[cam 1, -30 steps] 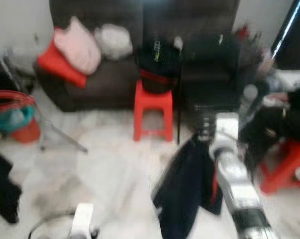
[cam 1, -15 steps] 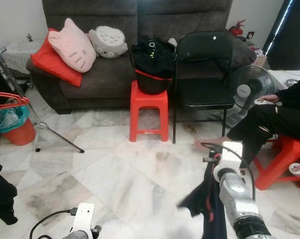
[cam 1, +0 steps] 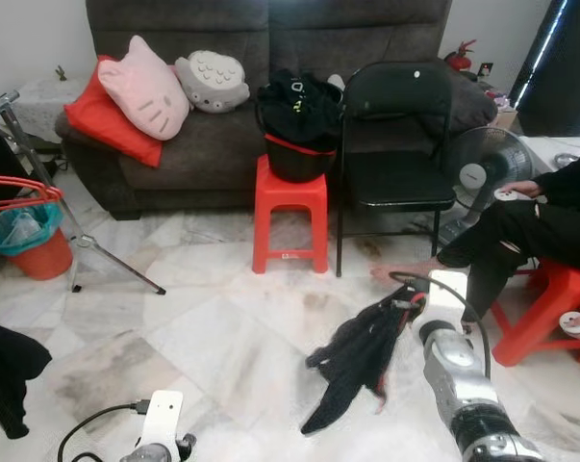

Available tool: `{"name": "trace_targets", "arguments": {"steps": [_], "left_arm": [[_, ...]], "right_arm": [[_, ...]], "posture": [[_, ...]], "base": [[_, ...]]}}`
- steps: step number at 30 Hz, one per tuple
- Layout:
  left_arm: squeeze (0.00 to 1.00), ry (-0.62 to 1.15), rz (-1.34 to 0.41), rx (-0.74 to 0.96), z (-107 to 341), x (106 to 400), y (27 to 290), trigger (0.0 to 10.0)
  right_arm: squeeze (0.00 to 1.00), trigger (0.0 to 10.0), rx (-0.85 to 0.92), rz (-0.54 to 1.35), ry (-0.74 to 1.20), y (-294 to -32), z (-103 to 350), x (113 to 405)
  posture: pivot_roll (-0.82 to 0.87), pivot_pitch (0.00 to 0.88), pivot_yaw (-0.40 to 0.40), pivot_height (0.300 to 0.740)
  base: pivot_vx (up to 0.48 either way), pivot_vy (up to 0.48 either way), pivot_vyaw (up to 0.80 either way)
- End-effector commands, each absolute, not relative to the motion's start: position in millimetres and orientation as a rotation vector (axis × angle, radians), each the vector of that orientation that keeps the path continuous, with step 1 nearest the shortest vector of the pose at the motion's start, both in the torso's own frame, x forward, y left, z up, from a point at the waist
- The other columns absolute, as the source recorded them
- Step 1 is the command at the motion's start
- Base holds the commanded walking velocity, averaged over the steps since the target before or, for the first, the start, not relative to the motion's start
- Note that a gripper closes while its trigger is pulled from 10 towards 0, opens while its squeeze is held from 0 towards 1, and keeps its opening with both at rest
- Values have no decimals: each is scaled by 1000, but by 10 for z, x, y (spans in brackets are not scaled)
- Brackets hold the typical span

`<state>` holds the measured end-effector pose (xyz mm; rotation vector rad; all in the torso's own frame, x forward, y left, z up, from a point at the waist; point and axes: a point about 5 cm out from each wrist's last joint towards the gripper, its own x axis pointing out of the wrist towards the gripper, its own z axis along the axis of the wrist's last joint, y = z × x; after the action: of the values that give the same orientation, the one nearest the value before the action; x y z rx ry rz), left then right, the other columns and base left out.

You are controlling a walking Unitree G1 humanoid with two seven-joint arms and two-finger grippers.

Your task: Hang hanger

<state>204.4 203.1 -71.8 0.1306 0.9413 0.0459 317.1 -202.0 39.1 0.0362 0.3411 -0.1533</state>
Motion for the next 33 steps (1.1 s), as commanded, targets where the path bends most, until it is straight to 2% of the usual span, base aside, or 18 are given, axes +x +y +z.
{"name": "trace_targets", "arguments": {"steps": [1, 9, 17, 25, 29, 33], "left_arm": [[0, 930, 43, 149, -683, 2102, 2055, 10000], [0, 915, 44, 151, -643, 2177, 2040, 10000], [0, 906, 40, 167, -596, 2249, 2065, 10000], [0, 903, 41, 170, -587, 2263, 2069, 10000], [0, 910, 57, 145, -620, 2219, 2040, 10000], [0, 928, 69, 120, -651, 2180, 2001, 10000]], "right_arm": [[0, 10000, 35, -155, 316, -2036, 448, 3229], [0, 10000, 1, -136, 375, -1993, 290, 3154], [0, 10000, 7, -166, 470, -2034, 75, 2996], [0, 10000, 36, -196, 543, -2071, -90, 2839], [0, 10000, 42, -195, 623, -2105, -270, 2635], [0, 10000, 43, -204, 662, -2189, -325, 2552]], "posture": [[-78, 0, 35, 740], [-94, 0, 72, 740], [-146, 0, 147, 740], [-128, 0, 141, 740], [-79, 0, 84, 740], [-70, 0, 49, 740]], "base": [[0, 0, 0], [0, 0, 658], [0, 0, 800], [0, 0, 800], [0, 0, 800], [0, 0, 600]]}}
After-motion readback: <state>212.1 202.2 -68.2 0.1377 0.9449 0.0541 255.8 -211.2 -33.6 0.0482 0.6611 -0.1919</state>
